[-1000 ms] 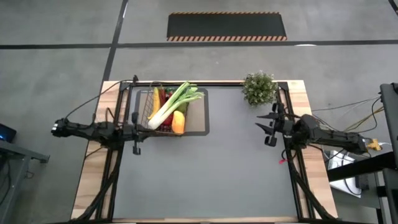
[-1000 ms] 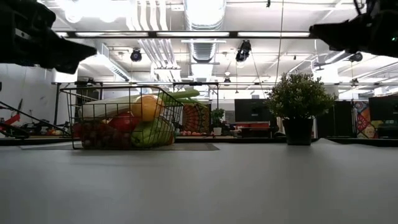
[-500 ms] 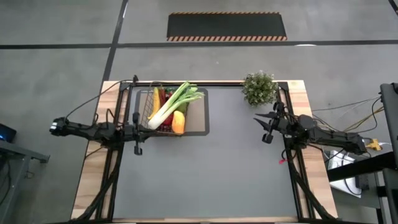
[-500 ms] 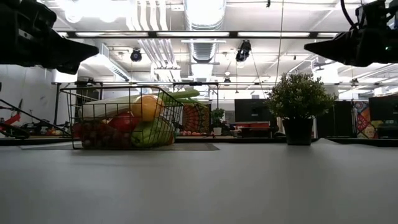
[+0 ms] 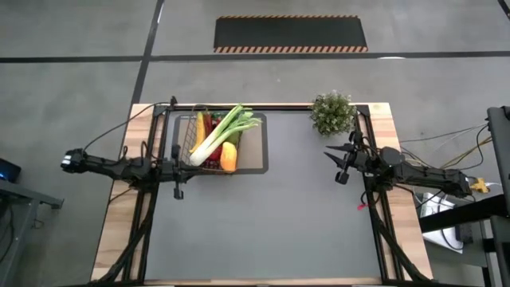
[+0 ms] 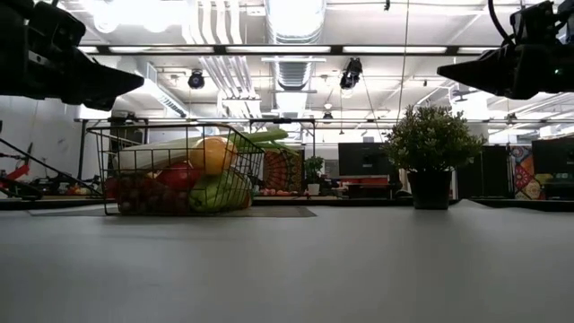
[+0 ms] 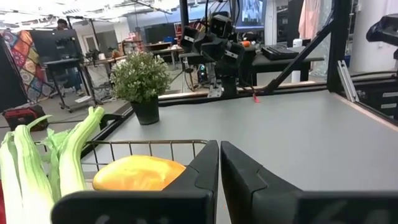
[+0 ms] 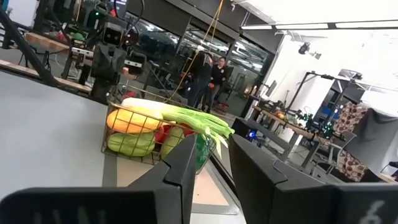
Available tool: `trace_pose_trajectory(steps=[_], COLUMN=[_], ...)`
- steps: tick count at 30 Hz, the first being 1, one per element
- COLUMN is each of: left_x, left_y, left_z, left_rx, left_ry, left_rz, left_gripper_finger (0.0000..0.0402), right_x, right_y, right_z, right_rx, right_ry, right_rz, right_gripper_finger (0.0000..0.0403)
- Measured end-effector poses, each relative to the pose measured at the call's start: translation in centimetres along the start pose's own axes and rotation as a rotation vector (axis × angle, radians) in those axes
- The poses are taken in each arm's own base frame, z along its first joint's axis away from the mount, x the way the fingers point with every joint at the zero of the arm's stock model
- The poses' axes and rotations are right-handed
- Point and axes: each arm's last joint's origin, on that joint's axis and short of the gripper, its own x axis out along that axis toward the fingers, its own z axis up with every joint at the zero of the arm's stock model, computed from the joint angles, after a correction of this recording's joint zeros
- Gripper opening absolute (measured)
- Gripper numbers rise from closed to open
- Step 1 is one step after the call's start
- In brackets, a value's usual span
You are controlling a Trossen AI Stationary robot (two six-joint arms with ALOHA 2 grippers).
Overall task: Build produce basket
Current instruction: Return to Home Position
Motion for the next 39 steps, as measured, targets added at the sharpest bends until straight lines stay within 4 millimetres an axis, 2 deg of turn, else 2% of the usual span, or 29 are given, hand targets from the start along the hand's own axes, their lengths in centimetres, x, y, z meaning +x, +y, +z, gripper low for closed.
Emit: trace_pose_trajectory(steps=[12,28,39], left_x=[0.3,0.6,0.7], left_y=[-0.1,-0.3,-0.4], left_z=[-0.4,-0.9,-1.1], left_rx=[0.016,0.034,0.042], left_ry=[0.046,0.096,0.121], left_rz=[-0.005,-0.011,-0.014], left_gripper_finger=[0.0000,0.0000,0.0000], right_x=[0.0,0.0,0.0], right_y=[0.0,0.0,0.0], right_z=[0.0,0.0,0.0], right_rx=[0.000,0.000,0.000], right_ry=[0.001,0.001,0.001], right_rz=[0.000,-0.001,-0.001], right_gripper_finger=[0.0072,0.0089,0.0072])
